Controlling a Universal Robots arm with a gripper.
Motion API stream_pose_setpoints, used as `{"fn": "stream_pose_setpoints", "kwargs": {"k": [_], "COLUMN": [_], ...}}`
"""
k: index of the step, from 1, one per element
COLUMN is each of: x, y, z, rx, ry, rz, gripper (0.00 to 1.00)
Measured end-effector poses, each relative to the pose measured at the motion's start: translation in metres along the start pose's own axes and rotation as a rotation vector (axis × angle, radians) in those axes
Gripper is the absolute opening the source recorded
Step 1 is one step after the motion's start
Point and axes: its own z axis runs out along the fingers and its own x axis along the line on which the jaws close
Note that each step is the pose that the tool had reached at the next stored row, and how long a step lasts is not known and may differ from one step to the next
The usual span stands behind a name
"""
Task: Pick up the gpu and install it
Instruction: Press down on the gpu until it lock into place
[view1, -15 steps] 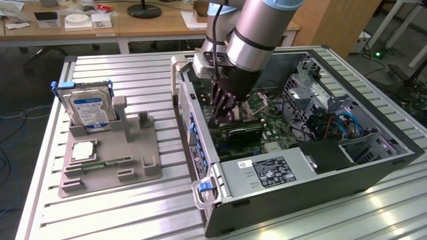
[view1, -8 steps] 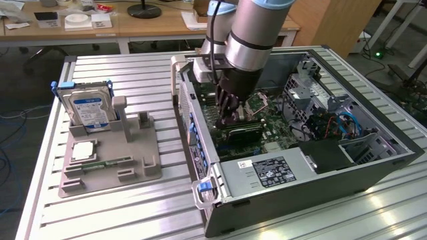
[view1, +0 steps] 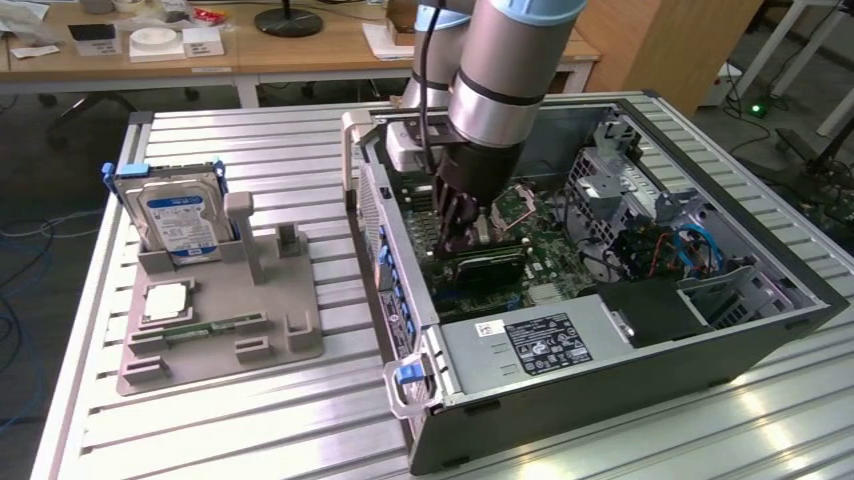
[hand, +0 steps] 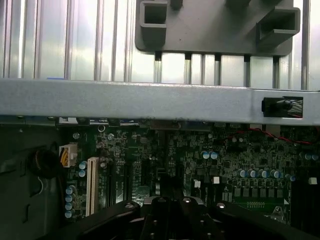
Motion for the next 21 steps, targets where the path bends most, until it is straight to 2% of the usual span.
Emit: {"fn": "stream_pose_setpoints", "kwargs": {"k": [9, 11, 14, 21], "x": [0.000, 0.000, 0.000, 0.000], "y": [-0.0005, -0.0004, 0.0003, 0.0003], "z": [0.0061, 0.0045, -0.0039, -0.0044], "rx": [0.0000, 0.0012, 0.0025, 0.0034], "ry": [0.0000, -0.0016, -0.0003, 0.0000], "rz": [0.000, 0.000, 0.000, 0.000], "gripper": [0.11, 0.11, 0.11, 0.11]}}
